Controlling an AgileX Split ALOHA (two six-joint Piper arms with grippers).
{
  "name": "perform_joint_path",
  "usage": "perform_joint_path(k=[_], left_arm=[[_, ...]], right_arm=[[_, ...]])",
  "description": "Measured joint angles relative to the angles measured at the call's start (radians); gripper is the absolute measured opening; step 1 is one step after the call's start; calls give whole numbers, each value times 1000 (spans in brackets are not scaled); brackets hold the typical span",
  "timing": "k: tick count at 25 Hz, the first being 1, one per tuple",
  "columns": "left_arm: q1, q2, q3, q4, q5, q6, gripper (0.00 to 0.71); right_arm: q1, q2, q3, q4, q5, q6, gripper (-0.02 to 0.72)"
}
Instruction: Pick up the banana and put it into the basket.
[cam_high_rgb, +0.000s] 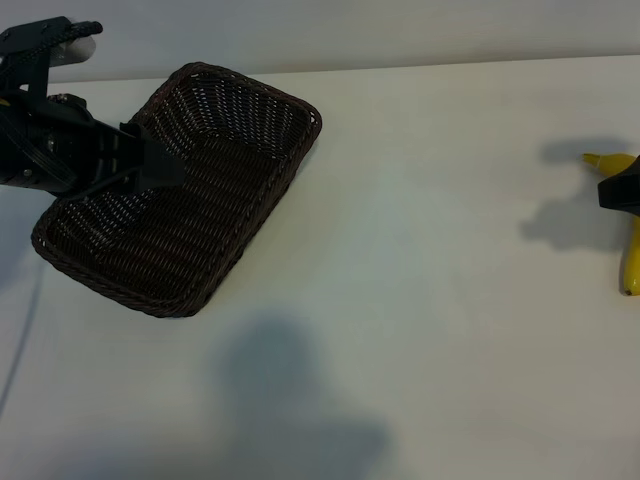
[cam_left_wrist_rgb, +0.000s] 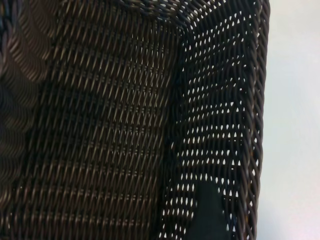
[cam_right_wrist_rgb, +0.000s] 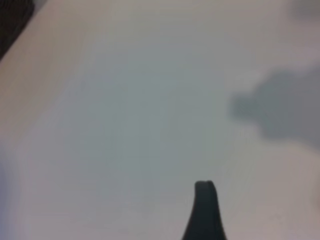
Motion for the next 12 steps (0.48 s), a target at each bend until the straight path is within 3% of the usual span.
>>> perform_joint_path(k=[7, 10, 12], left_arm=[[0, -7, 0, 37, 16, -27, 567], [2, -43, 0, 133, 41, -196, 567], [12, -74, -10, 234, 78, -425, 567]], right_arm=[[0, 0, 0, 0, 11, 0, 563], [0, 0, 0, -2, 21, 0, 563], [0, 0, 0, -2, 23, 0, 563]])
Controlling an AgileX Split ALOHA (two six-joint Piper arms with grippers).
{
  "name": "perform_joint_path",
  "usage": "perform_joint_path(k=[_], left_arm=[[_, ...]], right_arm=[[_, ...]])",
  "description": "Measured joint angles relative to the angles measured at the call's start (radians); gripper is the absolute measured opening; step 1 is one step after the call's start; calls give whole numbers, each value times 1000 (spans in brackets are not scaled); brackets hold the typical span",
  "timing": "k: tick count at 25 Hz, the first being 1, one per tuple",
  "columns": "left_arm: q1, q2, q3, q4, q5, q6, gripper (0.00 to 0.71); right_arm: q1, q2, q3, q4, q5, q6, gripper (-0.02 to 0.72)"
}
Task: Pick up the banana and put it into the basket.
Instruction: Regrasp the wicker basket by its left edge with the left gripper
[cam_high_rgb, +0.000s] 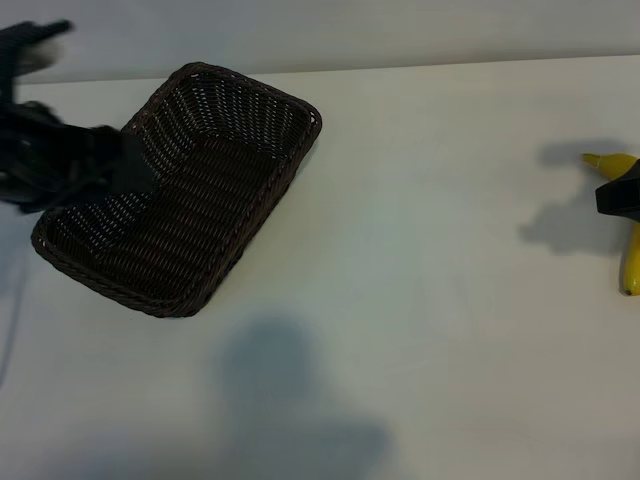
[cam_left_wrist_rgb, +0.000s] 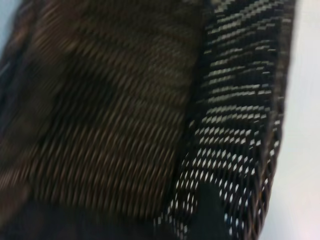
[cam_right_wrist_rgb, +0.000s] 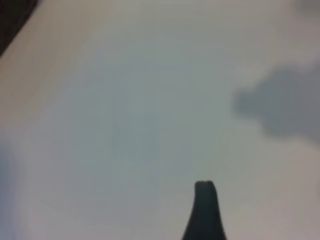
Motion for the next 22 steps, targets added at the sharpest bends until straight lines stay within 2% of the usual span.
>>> perform_joint_path(k=[4, 7, 11, 22], left_arm=[[17, -14, -51, 239, 118, -383, 567], [18, -14, -60, 311, 170, -548, 567], [18, 1, -54, 288, 175, -675, 567], [18, 167, -42, 210, 167, -828, 567]], right_arm=[[0, 0, 0, 0, 1, 0, 563], [0, 0, 0, 0, 1, 1, 563], [0, 0, 0, 0, 0, 3, 563], [0, 0, 0, 0, 0, 3, 563]])
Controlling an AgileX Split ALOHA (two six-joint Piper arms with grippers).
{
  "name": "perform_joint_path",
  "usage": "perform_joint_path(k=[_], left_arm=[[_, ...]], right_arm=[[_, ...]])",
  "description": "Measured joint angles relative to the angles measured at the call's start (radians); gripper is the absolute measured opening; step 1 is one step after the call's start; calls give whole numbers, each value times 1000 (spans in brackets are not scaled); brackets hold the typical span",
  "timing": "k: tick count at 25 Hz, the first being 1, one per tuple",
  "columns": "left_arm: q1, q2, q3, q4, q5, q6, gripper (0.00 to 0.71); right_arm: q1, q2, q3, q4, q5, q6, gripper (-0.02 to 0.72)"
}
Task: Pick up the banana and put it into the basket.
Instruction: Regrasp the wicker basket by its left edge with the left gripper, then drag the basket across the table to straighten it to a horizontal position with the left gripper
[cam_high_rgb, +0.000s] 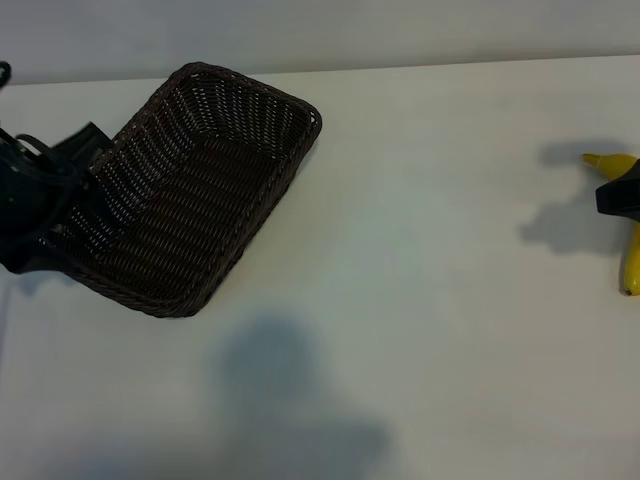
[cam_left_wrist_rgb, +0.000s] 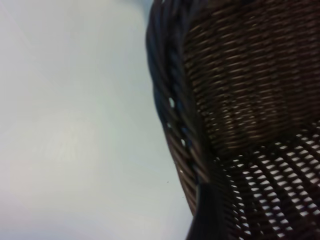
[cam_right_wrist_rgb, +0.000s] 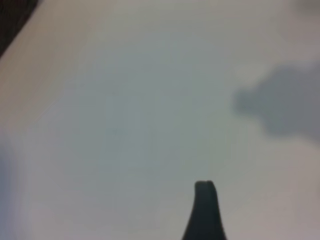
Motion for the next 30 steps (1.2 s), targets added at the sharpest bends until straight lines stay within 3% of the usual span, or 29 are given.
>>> perform_joint_path(k=[7, 13, 23, 25, 27, 30], left_arm=[[0, 57, 87, -2, -82, -48, 567], [0, 67, 174, -14, -228, -61, 567], [0, 206, 182, -72, -363, -61, 556], [0, 216, 182, -82, -367, -61, 502], [1, 219, 182, -82, -362, -61, 402], [1, 224, 182, -95, -374, -62, 171]], right_arm=[[0, 0, 0, 0, 0, 1, 563], [0, 0, 0, 0, 0, 1, 563], [0, 0, 0, 0, 0, 1, 563], [0, 0, 0, 0, 0, 1, 563], [0, 0, 0, 0, 0, 1, 563], [0, 0, 0, 0, 0, 1, 563]])
